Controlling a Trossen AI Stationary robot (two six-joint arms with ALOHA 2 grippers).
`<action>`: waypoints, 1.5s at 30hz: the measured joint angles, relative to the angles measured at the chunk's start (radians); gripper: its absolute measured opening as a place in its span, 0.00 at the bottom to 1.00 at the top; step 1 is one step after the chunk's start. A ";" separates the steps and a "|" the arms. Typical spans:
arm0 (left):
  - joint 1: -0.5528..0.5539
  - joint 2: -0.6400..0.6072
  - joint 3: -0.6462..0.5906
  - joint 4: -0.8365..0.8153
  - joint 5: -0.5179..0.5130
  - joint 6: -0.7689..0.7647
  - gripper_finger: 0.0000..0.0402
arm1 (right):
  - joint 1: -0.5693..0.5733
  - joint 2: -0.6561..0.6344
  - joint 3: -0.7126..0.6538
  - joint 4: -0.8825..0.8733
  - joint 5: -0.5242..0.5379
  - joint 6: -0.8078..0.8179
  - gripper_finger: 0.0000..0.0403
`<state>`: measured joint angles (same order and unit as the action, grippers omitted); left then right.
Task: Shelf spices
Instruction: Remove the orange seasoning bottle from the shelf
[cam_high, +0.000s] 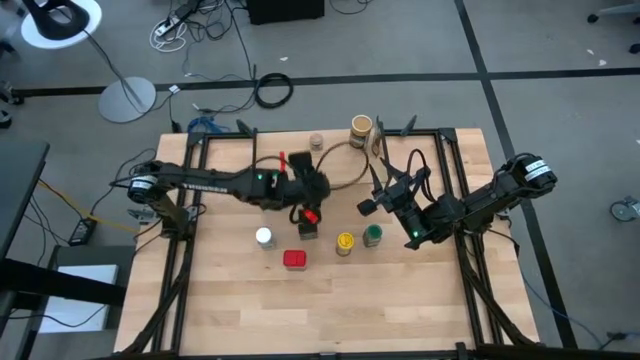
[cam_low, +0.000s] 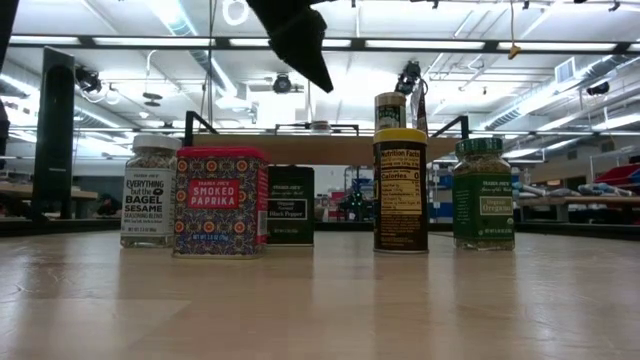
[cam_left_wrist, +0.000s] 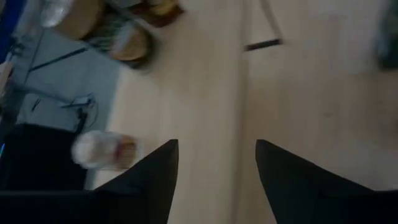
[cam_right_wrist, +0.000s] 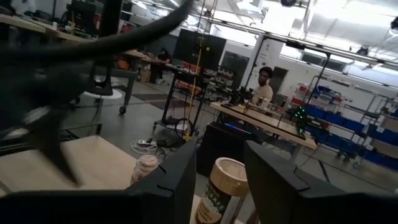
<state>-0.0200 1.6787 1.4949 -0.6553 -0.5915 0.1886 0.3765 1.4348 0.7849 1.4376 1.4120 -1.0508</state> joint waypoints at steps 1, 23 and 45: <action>0.019 0.000 0.011 -0.001 0.000 0.016 0.54 | 0.002 0.000 0.000 0.000 -0.004 0.000 0.33; 0.435 0.000 0.042 0.102 0.475 -0.121 0.66 | 0.009 0.000 0.000 0.000 -0.037 -0.008 0.33; 0.462 0.087 0.045 0.155 0.503 -0.147 0.84 | 0.023 0.000 0.027 -0.003 -0.046 -0.028 0.33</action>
<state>0.4421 1.7655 1.5394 -0.5001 -0.0883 0.0418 0.4000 1.4345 0.8123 1.4349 1.3655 -1.0786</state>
